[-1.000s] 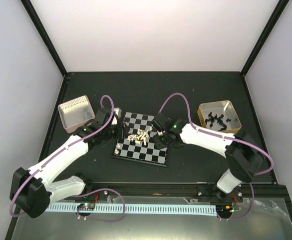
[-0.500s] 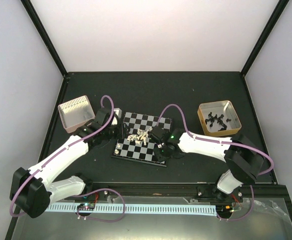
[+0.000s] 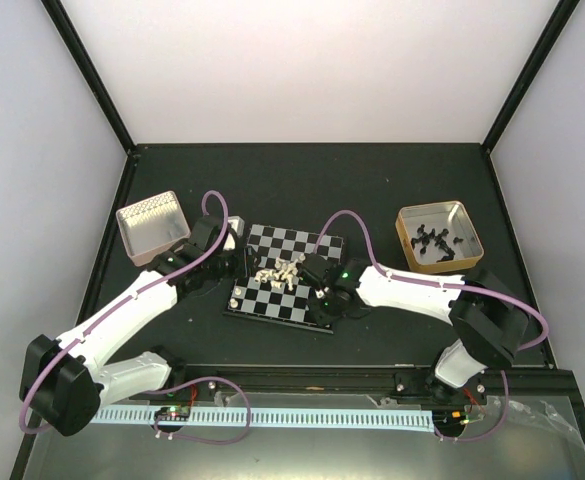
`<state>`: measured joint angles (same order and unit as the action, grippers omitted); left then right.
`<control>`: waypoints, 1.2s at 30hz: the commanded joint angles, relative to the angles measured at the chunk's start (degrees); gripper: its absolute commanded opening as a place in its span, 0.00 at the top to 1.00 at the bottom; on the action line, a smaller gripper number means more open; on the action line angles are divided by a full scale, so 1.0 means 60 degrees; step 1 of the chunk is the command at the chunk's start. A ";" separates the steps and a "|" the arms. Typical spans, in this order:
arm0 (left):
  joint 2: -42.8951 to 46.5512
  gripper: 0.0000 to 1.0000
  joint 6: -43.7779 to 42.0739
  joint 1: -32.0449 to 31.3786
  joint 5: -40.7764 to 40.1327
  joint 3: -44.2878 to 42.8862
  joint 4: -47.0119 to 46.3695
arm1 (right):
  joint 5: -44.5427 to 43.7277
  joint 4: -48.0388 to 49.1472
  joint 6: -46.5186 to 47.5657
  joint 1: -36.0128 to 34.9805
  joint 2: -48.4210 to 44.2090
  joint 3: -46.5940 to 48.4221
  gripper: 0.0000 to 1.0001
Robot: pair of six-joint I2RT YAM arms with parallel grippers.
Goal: Set up the chess pieces on the board
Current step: Place the chess piece on the chessboard, then pick up the chess piece from the chessboard.
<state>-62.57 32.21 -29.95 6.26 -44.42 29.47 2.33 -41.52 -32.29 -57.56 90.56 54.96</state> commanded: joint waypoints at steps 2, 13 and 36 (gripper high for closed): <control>0.0145 0.49 0.0088 0.0056 0.0090 0.0020 -0.0130 | 0.0125 -0.0344 -0.0052 -0.0075 -0.0179 -0.0147 0.87; 0.0307 0.48 0.0206 0.0067 -0.0084 0.0024 -0.0227 | -0.1285 -0.0635 -0.0437 -0.0024 -0.0503 0.1064 0.53; 0.0707 0.47 0.0480 0.0191 -0.1150 0.0025 -0.0058 | -0.1414 -0.0683 0.1432 0.1823 0.3738 0.5446 0.64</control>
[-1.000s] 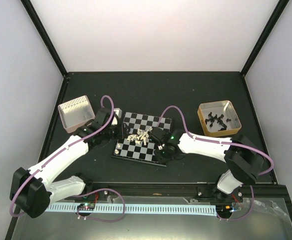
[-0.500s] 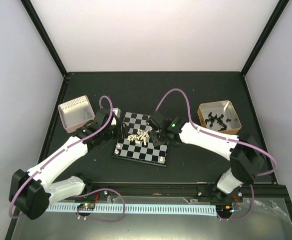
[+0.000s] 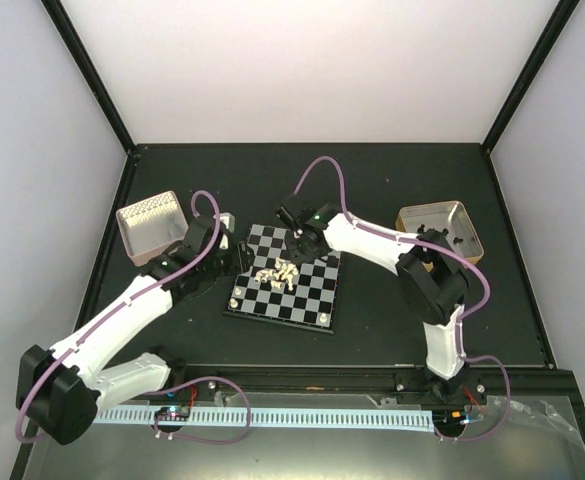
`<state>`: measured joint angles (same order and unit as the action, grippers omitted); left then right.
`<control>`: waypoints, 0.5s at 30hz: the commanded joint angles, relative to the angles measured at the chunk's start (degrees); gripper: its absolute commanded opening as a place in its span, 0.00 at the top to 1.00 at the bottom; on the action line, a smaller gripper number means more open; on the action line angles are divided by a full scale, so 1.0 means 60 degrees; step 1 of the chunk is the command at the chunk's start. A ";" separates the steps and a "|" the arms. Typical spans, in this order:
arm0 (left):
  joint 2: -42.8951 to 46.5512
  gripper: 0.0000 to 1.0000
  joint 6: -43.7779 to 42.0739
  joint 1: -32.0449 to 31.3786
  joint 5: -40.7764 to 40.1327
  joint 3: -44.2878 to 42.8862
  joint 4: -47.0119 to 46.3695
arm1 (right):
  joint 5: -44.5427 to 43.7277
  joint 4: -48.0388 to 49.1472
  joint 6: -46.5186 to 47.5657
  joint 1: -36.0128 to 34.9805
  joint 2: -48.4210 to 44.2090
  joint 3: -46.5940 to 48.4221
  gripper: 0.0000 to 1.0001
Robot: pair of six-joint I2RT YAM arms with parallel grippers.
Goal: Set up the chess pieces on the board
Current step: Pick up the chess piece from the chessboard.
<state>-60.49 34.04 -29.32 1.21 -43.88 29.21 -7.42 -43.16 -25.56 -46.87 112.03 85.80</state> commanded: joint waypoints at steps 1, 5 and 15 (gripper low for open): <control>0.0374 0.47 0.0184 0.0090 -0.0303 -0.0046 -0.0029 | 0.0208 -0.0423 0.0313 0.0064 0.0210 0.0318 0.66; 0.0337 0.48 0.0195 0.0097 -0.0218 -0.0050 -0.0062 | 0.0346 -0.0476 0.0340 0.0189 0.0480 0.0540 0.76; 0.0265 0.48 0.0184 0.0120 -0.0087 -0.0040 -0.0067 | 0.0672 -0.0650 0.0691 0.0284 0.1028 0.1040 0.75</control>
<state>-58.87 34.68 -29.15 0.45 -43.83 29.10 -4.86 -46.15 -22.83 -45.32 116.11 90.21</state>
